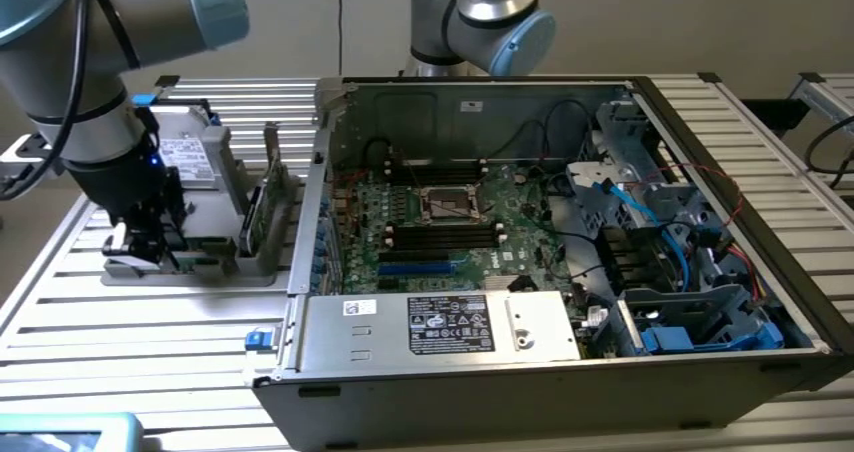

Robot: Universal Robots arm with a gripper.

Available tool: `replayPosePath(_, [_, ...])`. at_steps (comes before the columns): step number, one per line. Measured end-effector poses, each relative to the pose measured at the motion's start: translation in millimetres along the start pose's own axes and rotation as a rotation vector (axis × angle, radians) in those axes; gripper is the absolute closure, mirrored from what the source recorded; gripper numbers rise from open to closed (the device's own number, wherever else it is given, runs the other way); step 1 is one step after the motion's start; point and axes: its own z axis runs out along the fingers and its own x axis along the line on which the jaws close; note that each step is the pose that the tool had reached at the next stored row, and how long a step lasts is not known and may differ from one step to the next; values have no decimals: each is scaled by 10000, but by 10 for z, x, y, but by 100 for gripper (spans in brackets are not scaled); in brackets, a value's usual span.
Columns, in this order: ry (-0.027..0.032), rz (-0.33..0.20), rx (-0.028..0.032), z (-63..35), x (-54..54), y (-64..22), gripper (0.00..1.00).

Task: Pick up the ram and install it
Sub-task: 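Pick up the ram and move it above insertion slot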

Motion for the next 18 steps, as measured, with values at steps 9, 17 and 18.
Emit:
replayPosePath(9, [-1, 4, -2, 28, -1, -12, 62])
replayPosePath(17, [1, 4, -4, 72, -2, -23, 62])
replayPosePath(18, [1, 4, -4, 77, -2, -23, 62])
